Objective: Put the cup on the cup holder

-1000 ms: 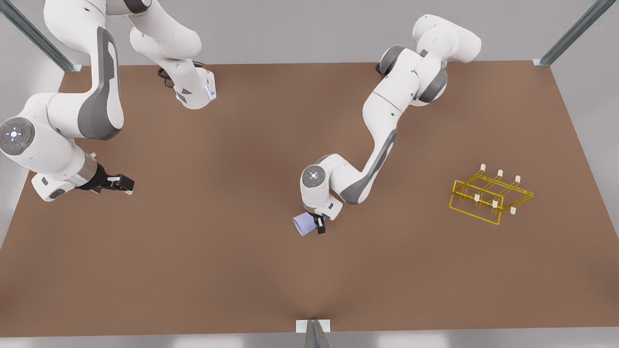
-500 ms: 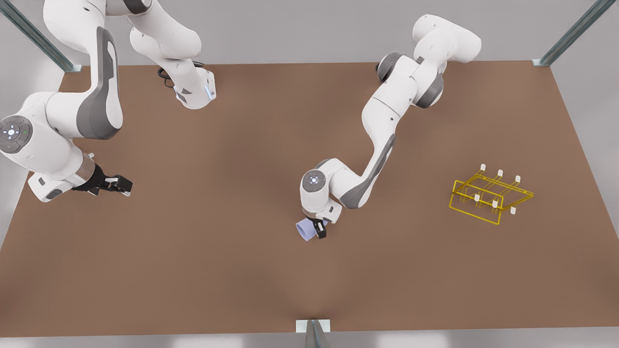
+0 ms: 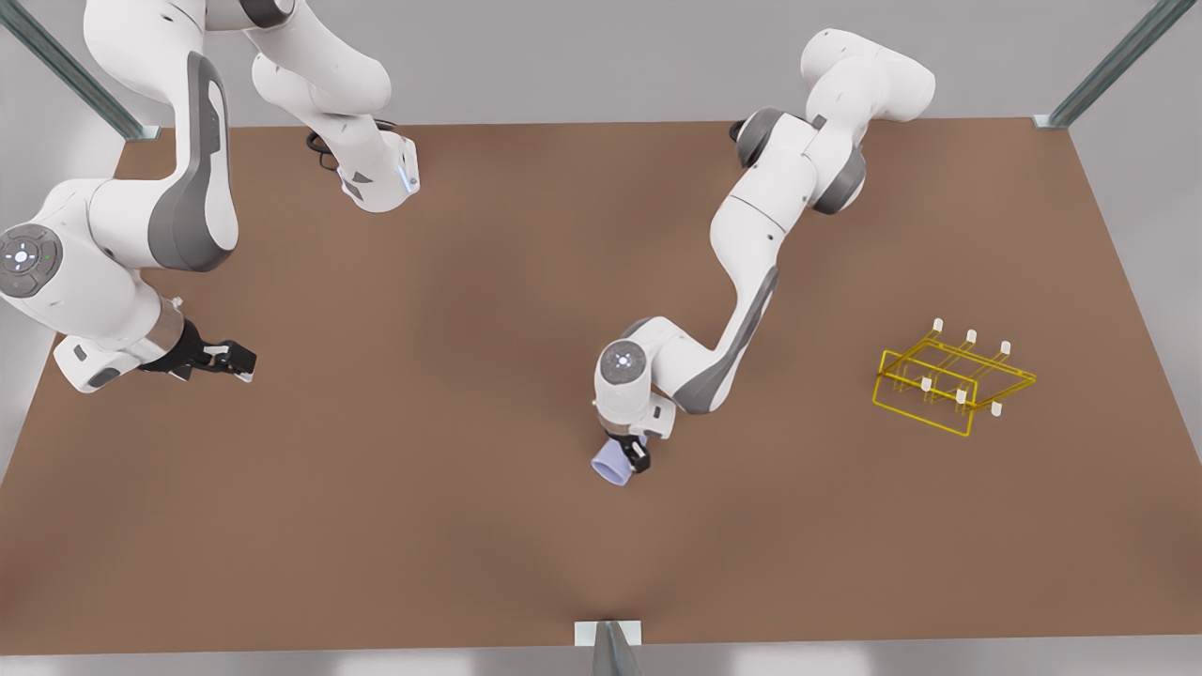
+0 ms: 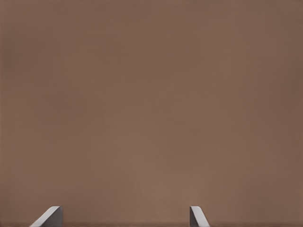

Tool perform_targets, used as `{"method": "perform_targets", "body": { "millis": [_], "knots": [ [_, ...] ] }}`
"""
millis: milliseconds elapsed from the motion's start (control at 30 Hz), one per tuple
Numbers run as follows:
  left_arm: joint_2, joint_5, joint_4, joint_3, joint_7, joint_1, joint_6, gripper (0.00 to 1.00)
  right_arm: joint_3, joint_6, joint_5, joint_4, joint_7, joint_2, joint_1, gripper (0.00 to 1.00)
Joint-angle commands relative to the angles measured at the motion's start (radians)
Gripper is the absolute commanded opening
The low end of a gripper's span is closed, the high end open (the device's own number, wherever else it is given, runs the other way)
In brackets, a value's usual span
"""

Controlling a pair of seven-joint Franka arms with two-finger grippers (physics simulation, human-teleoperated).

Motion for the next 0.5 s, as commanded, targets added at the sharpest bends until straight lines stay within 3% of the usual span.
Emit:
{"method": "perform_targets", "body": {
  "millis": [0,467],
  "knots": [
    [-0.001,-0.001,0.001,0.008,-0.19,0.002,-0.003,1.0,0.0,0.0,0.001,0.001,-0.003,-0.001,0.001,1.0],
    [0.035,0.0,0.001,0.042,-0.284,0.004,0.008,1.0,0.0,0.0,0.001,0.001,-0.003,-0.001,0.001,1.0]
  ]
}}
